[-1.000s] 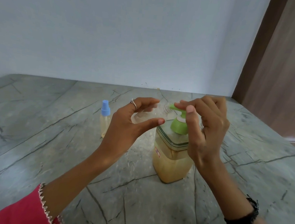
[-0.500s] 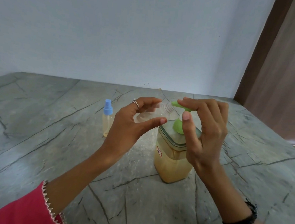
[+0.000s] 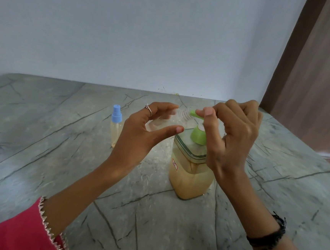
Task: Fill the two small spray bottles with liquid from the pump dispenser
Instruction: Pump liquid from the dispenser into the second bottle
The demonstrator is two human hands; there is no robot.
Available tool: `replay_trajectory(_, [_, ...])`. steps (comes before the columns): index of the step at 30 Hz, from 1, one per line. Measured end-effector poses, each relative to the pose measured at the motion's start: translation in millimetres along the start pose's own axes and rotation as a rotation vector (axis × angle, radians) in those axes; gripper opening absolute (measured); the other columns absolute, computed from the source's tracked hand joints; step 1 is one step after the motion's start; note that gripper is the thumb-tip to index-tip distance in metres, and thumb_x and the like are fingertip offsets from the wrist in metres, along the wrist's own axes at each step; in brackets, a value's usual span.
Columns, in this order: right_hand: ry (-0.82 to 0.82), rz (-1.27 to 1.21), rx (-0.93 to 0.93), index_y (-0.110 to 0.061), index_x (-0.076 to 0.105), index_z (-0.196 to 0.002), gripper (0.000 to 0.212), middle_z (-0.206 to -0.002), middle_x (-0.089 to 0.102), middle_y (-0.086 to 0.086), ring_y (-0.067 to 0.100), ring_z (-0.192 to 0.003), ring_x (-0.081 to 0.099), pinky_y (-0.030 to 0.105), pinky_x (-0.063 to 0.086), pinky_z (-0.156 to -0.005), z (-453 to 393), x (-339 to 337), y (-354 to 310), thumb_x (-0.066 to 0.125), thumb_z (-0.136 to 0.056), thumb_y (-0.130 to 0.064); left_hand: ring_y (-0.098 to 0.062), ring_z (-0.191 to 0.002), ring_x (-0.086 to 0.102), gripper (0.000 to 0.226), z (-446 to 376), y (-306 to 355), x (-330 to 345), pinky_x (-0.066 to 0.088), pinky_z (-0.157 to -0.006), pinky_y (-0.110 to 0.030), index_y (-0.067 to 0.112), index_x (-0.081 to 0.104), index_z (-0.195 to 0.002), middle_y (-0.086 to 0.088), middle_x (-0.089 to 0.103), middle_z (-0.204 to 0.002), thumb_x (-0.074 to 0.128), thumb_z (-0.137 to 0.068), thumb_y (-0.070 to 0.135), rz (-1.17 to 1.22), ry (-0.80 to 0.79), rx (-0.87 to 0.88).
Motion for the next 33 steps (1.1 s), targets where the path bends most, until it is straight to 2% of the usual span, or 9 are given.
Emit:
replay_trajectory(3, [0.012,0.000,-0.002,-0.010,0.067,-0.059,0.045,-0.061,0.038,-0.020,0.004,-0.073,0.030,0.029,0.023,-0.071,1.2,-1.5,1.3,0.041,-0.090,-0.030,0.010,-0.097,0.058,0.042,0.7,1.2,0.6,0.042,-0.085,-0.006,0.029,0.061,-0.104,0.020,0.065,-0.096,0.070,-0.063,0.036,-0.003,-0.005,0.009])
replay_trajectory(7, [0.024,-0.023,-0.025,-0.013,0.072,-0.068,0.044,-0.061,0.055,-0.009,0.012,-0.074,0.038,0.029,0.024,-0.071,4.1,-4.2,0.1,0.037,-0.090,-0.028,0.010,-0.097,0.058,0.042,-0.1,1.1,0.1,0.043,-0.084,-0.006,0.031,0.060,-0.104,0.020,0.065,-0.098,0.069,-0.063,0.037,-0.005,-0.014,0.005])
replay_trajectory(12, [0.044,-0.015,-0.061,-0.015,0.074,-0.078,0.042,-0.071,0.060,-0.011,0.011,-0.080,0.041,0.025,0.026,-0.075,6.2,-5.3,-4.2,0.036,-0.091,-0.029,0.014,-0.095,0.057,0.039,-1.2,2.3,-1.1,0.041,-0.080,-0.002,0.038,0.057,-0.100,0.024,0.063,-0.096,0.068,-0.062,0.040,-0.022,-0.013,0.000])
replay_trajectory(17, [0.049,-0.030,-0.082,-0.014,0.074,-0.081,0.042,-0.074,0.066,-0.005,0.016,-0.080,0.046,0.032,0.029,-0.073,8.8,-7.1,-5.2,0.036,-0.092,-0.029,0.013,-0.096,0.057,0.040,-0.1,1.8,-1.6,0.041,-0.080,-0.003,0.036,0.058,-0.101,0.022,0.064,-0.097,0.069,-0.063,0.039,-0.005,-0.007,-0.004])
replay_trajectory(21, [0.028,-0.020,-0.083,-0.013,0.074,-0.081,0.042,-0.075,0.068,-0.003,0.022,-0.072,0.052,0.033,0.030,-0.070,8.2,-5.5,-4.5,0.037,-0.092,-0.028,0.011,-0.097,0.058,0.042,0.3,1.7,-1.1,0.041,-0.081,-0.003,0.032,0.060,-0.104,0.019,0.065,-0.099,0.070,-0.063,0.037,0.005,-0.007,-0.005])
replay_trajectory(25, [-0.001,-0.060,-0.059,-0.009,0.074,-0.082,0.040,-0.074,0.067,0.003,0.022,-0.065,0.053,0.030,0.033,-0.064,6.9,-4.2,-3.5,0.039,-0.092,-0.026,0.012,-0.097,0.058,0.042,0.2,1.2,-1.1,0.042,-0.080,-0.003,0.032,0.060,-0.104,0.020,0.065,-0.099,0.070,-0.063,0.038,0.006,-0.006,-0.011])
replay_trajectory(28, [-0.004,-0.086,-0.038,-0.008,0.074,-0.082,0.038,-0.073,0.065,0.003,0.016,-0.061,0.055,0.030,0.038,-0.052,6.0,-4.6,-4.3,0.041,-0.092,-0.025,0.011,-0.097,0.058,0.042,-0.2,1.3,-0.9,0.041,-0.079,-0.003,0.031,0.061,-0.104,0.019,0.065,-0.099,0.070,-0.063,0.037,0.010,-0.006,-0.010])
replay_trajectory(30, [-0.008,-0.089,-0.024,-0.009,0.074,-0.083,0.037,-0.074,0.065,0.001,0.012,-0.054,0.053,0.028,0.035,-0.044,5.6,-4.6,-3.6,0.042,-0.092,-0.025,0.011,-0.096,0.058,0.042,-0.2,1.2,-0.7,0.041,-0.078,-0.003,0.030,0.061,-0.104,0.019,0.065,-0.099,0.070,-0.063,0.036,0.016,-0.005,-0.013])
replay_trajectory(33, [-0.014,-0.085,-0.010,-0.010,0.074,-0.081,0.036,-0.073,0.063,0.001,0.009,-0.051,0.046,0.023,0.029,-0.040,4.4,-3.8,-2.8,0.043,-0.092,-0.026,0.010,-0.097,0.058,0.043,0.0,0.4,-0.8,0.042,-0.079,-0.004,0.028,0.062,-0.105,0.017,0.066,-0.100,0.071,-0.064,0.035,0.024,-0.003,-0.016])
Point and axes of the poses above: each hand's wrist, its own z-axis away from the middle knuckle, its own x-axis out of the palm, y = z × x, the point moved 8 cm from there along -z, towards the middle knuckle
